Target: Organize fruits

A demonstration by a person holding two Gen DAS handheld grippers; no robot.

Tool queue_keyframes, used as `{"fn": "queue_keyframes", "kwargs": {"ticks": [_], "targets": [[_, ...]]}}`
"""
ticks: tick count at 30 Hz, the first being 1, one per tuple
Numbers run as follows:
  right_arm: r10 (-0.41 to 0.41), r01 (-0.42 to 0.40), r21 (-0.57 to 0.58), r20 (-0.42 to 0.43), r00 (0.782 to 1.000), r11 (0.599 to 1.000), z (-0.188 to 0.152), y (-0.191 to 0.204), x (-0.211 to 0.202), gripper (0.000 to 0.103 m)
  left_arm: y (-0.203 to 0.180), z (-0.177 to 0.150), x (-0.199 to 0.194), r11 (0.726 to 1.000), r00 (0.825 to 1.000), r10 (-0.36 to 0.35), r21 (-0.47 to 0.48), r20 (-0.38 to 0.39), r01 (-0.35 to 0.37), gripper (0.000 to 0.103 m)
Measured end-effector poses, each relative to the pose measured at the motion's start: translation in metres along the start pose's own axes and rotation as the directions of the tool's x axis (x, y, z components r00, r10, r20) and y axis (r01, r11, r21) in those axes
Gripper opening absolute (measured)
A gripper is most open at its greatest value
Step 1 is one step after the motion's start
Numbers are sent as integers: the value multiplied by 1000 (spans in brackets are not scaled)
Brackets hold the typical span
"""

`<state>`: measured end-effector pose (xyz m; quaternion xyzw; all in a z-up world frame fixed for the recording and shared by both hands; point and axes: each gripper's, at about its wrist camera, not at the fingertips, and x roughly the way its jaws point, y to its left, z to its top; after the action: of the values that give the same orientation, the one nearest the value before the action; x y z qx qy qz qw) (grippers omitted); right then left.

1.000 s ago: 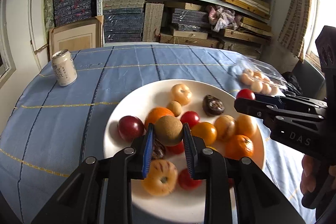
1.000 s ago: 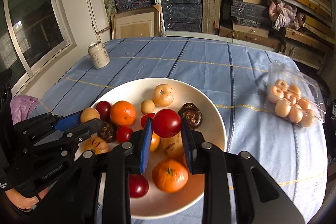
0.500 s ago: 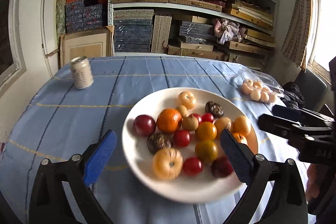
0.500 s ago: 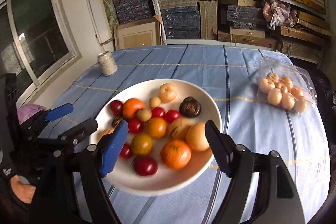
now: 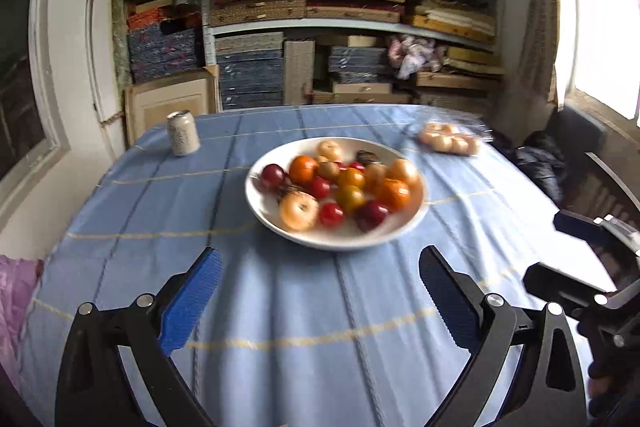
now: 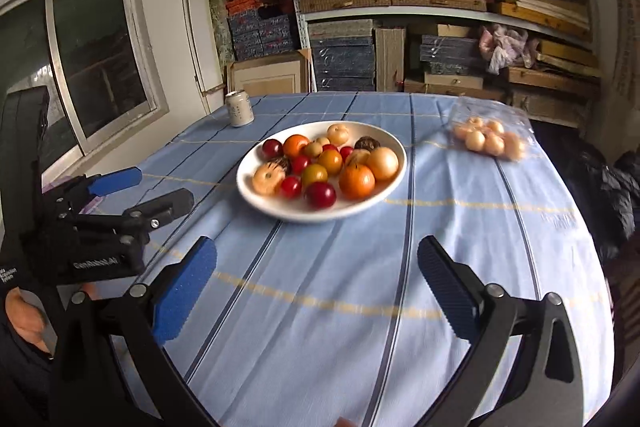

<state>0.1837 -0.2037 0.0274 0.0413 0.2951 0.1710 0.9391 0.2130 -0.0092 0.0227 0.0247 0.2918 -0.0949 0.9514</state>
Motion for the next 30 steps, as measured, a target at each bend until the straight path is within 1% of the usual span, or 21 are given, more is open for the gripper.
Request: {"fn": "queue_keyframes", "kwargs": {"ticks": [2,4,6,10,14,18,21,23,30], "targets": [[11,-12,27,7,1000,1000,-13,1,-18,99,-6,-9,-16,1000,1000,-16,-1,-5,16,99],[-2,2,35,5,1000,999,-25,5,-34,99,-10,-16,-27,1000,1000,-18,1,-10,18,99],[-16,16,29,8,1000,999,-33,9,-45,99,-16,-21,-35,1000,1000,-10,6,-14,10,99],[-32,32,-12,21,999,999,-46,22,-65,99,-22,-31,-53,1000,1000,12,5,12,-12,99],[-24,25,-24,23,999,999,-55,28,-78,99,-26,-36,-63,1000,999,29,10,25,-29,99],[-32,32,-14,23,999,999,-61,29,-86,99,-35,-42,-75,996,995,82,33,50,-84,99],[-38,38,-8,29,999,999,-64,30,-92,99,-37,-45,-79,994,994,104,34,46,-105,99],[-40,40,-10,27,999,999,-65,31,-94,99,-38,-47,-77,988,988,150,35,25,-151,99],[-44,45,-30,26,999,999,-70,38,-101,99,-41,-60,-86,989,987,150,13,59,-151,99]]}}
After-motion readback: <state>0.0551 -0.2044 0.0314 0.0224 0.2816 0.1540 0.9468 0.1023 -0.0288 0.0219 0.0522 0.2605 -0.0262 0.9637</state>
